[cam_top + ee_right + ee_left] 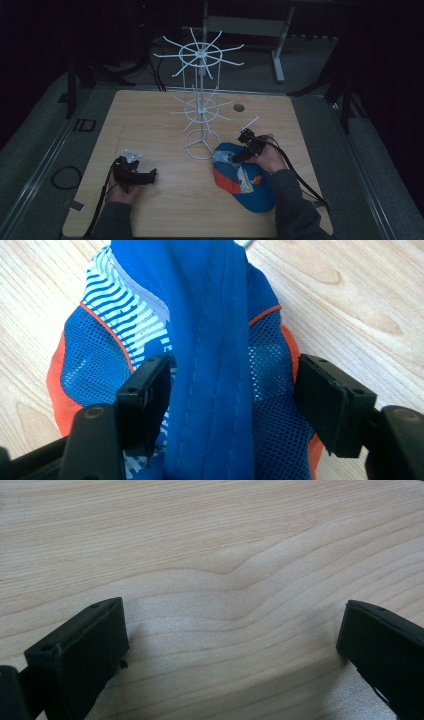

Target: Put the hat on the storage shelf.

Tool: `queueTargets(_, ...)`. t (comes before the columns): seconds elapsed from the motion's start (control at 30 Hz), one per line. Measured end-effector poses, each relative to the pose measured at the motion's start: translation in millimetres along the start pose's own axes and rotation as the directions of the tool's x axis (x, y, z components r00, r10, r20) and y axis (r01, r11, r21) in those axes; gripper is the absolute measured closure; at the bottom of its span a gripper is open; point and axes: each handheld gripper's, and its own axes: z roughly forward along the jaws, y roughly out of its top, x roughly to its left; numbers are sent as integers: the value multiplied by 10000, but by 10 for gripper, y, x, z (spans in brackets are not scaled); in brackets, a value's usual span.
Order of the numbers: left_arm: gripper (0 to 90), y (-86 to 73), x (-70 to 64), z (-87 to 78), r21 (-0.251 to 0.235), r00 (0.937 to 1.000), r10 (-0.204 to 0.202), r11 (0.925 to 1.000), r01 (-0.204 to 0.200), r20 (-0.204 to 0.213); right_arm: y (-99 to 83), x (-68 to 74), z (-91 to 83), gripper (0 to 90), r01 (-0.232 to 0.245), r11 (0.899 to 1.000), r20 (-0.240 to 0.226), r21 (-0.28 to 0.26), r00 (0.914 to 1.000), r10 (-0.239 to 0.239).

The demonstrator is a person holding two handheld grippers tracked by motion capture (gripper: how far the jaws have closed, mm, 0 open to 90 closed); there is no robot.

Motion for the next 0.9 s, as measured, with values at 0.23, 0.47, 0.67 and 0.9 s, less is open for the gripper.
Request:
queueTargets(0.23, 2, 0, 0, 0, -2, 10000, -3, 10000, 3, -1, 5, -14, 32, 366, -10, 9999, -96, 144, 10000, 12)
queueTargets(0.47, 2, 0, 0, 0, -2, 10000, 0, 10000, 0, -2, 17, -43, 70, 410, 31, 9997, -252, 259, 9997, -25)
queueTargets(0.67, 1, 0, 0, 0, -4, 10000, -3, 10000, 3, -2, 24, -41, 87, 448, 85, 9995, -378, 303, 9993, -74)
queueTargets(0.9, 2, 0, 0, 0, -2, 10000, -3, 10000, 3, -1, 45, -33, 101, 495, 217, 9989, -466, 421, 9987, -198)
